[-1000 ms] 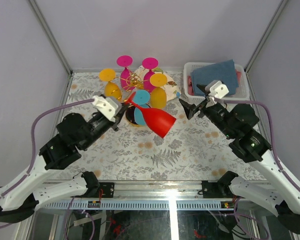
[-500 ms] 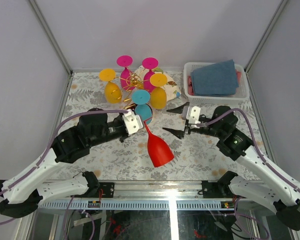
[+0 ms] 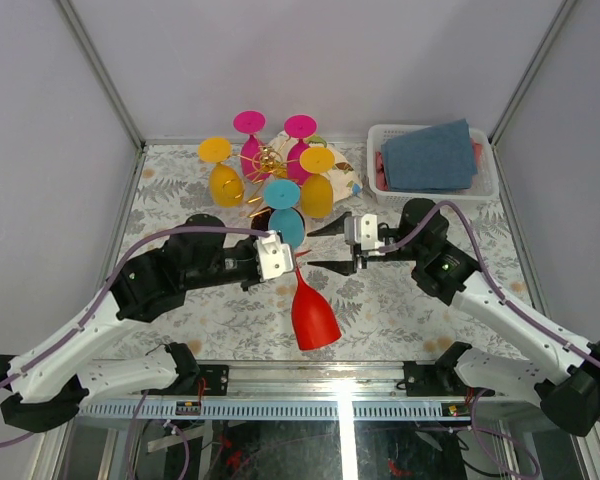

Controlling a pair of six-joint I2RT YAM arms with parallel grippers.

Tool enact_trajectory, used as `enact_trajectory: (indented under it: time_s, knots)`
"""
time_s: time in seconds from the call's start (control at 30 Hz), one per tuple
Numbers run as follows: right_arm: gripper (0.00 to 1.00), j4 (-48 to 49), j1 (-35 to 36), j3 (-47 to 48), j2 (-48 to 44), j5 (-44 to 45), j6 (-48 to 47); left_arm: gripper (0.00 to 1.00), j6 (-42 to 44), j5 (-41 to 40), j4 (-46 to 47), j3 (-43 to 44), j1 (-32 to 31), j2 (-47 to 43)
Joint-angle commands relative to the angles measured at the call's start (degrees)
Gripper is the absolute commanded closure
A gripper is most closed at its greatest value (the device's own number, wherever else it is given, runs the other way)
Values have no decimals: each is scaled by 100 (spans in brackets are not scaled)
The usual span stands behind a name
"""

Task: Place the wine glass upside down on the wine glass rack
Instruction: Turn the wine glass upside down at the wine rack.

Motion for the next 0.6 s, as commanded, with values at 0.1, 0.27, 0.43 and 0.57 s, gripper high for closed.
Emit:
enact_trajectory:
  time_s: [0.1, 0.27, 0.43, 0.57]
  knots:
    - [47, 378, 301, 477, 320, -526, -148, 100, 183, 363, -100, 242, 17, 134]
    - [65, 171, 417, 593, 462, -529, -274, 100, 180, 399, -111, 253, 18, 148]
    - [82, -248, 433, 644, 449, -390, -633, 99, 141, 313, -103, 259, 16, 124]
    - [95, -520, 438, 685, 418, -288, -933, 87, 121, 286, -81, 277, 22, 121]
